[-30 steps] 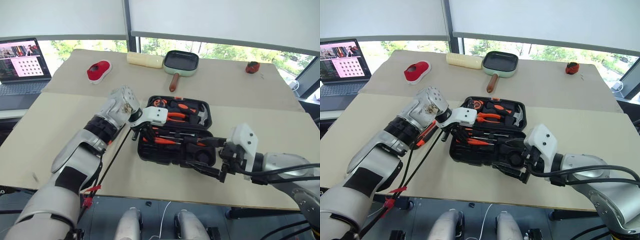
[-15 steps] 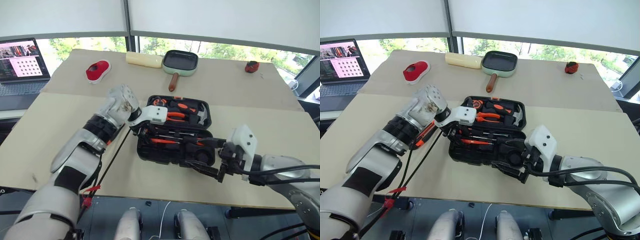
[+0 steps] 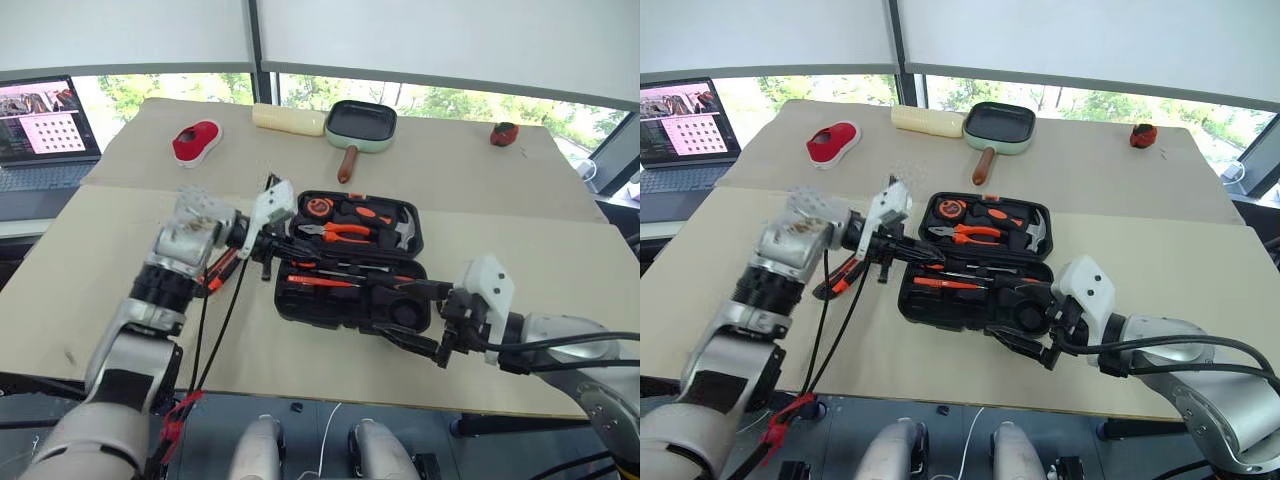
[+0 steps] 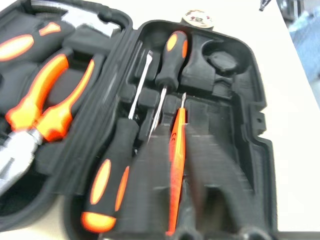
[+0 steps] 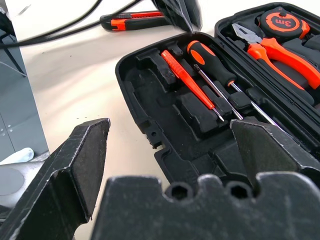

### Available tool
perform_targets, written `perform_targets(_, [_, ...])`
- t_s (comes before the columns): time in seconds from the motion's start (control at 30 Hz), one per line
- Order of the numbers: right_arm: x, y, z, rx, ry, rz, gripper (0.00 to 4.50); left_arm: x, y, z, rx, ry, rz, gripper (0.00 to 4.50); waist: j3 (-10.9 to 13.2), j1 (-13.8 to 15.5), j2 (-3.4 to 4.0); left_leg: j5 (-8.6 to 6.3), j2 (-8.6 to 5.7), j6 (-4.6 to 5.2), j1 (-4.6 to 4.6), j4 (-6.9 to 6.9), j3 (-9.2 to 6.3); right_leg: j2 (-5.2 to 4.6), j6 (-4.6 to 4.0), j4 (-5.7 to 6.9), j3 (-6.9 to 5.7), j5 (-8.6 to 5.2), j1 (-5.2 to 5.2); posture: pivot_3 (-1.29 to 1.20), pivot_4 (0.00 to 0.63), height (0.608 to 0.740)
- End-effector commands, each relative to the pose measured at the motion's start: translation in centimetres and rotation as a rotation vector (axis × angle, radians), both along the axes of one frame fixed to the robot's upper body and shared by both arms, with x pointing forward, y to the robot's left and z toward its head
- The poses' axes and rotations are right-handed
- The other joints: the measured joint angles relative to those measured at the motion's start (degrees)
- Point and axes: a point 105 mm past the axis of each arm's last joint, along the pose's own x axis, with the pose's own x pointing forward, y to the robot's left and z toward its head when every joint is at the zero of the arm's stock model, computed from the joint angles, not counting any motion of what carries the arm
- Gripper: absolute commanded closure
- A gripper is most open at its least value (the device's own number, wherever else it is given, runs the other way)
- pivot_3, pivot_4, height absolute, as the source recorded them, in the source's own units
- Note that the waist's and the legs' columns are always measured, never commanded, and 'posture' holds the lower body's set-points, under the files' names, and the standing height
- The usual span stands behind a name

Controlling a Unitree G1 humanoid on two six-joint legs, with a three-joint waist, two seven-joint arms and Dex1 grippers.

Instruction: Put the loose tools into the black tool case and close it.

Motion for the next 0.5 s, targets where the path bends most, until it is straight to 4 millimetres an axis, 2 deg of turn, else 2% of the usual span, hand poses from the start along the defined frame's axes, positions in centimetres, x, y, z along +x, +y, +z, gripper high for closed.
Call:
perform_targets(0.03, [0.1,-0.1,1.1,-0.005,-0.054,0.011,0.0,0.1,-0.9,0.2,-0.05,-0.046,0.007,4.42,0.0,0.0,0.0,0.0,0.0,0.0,0.0,0.0,0.0,0.0,0.0,0.0,0.0,0.0,0.0,0.0,0.15,0.74])
perform_targets(0.23, [0.1,-0.1,0.9,-0.006,-0.046,0.011,0.0,-0.4,-1.3,-1.7,-0.031,-0.021,0.008,4.42,0.0,-0.13,0.01,0.0,0.0,0.0,0.01,-0.01,0.02,0.01,0.0,0.0,0.0,0.0,0.0,0.0,0.15,0.74])
perform_targets(0.5, [0.3,0.0,0.8,-0.003,-0.039,0.008,0.0,-0.8,-0.4,-4.4,0.036,-0.011,0.027,4.42,-0.01,-0.13,0.0,0.0,0.0,0.0,0.02,0.0,0.04,0.01,-0.01,-0.01,0.0,0.0,0.03,0.0,0.15,0.74])
